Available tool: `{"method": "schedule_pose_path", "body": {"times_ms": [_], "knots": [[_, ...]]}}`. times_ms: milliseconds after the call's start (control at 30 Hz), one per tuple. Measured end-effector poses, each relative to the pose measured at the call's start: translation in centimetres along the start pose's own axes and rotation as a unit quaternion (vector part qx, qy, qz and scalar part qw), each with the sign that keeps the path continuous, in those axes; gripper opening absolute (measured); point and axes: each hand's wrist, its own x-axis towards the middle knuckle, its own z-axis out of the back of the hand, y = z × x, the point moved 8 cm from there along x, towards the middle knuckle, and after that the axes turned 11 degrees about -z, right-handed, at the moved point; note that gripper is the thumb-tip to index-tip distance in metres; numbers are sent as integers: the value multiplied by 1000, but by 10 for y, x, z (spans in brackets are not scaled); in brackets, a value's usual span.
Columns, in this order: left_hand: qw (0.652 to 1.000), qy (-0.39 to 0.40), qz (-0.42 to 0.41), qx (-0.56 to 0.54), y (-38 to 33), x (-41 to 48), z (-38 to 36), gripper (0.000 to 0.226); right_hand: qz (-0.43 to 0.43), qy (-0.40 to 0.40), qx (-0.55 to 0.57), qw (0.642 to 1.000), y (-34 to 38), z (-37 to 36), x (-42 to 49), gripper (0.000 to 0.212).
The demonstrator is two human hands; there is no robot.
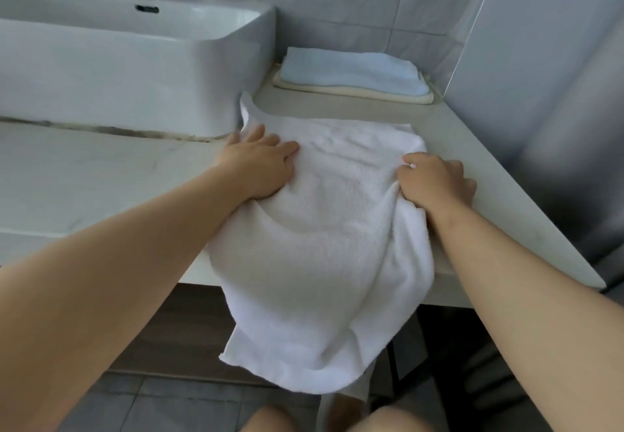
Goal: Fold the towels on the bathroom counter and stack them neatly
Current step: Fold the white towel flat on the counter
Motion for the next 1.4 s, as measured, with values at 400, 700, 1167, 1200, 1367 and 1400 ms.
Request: {"method": "schedule_pose_path", "body": {"times_ms": [400, 700, 1167, 1200, 1367, 1400], "knots": [[998, 45, 3, -32, 11, 69, -12, 45, -49, 13, 47, 998, 5, -6, 81, 42], [998, 11, -26, -58, 8, 95, -12, 44, -81, 5, 31, 996, 0, -12, 118, 26], [990, -125, 58, -17, 19, 76, 15, 31, 253, 72, 96, 960, 69, -12, 68, 16], [991, -114, 50, -46, 17, 76, 9, 34, 263, 96, 86, 956, 73, -17, 62, 13], [997, -45, 26, -58, 15, 80, -8, 41, 247, 90, 126, 957, 76, -16, 58, 14], [998, -32, 22, -49, 14, 81, -9, 43, 248, 84, 120, 958, 76, -15, 58, 20]]}}
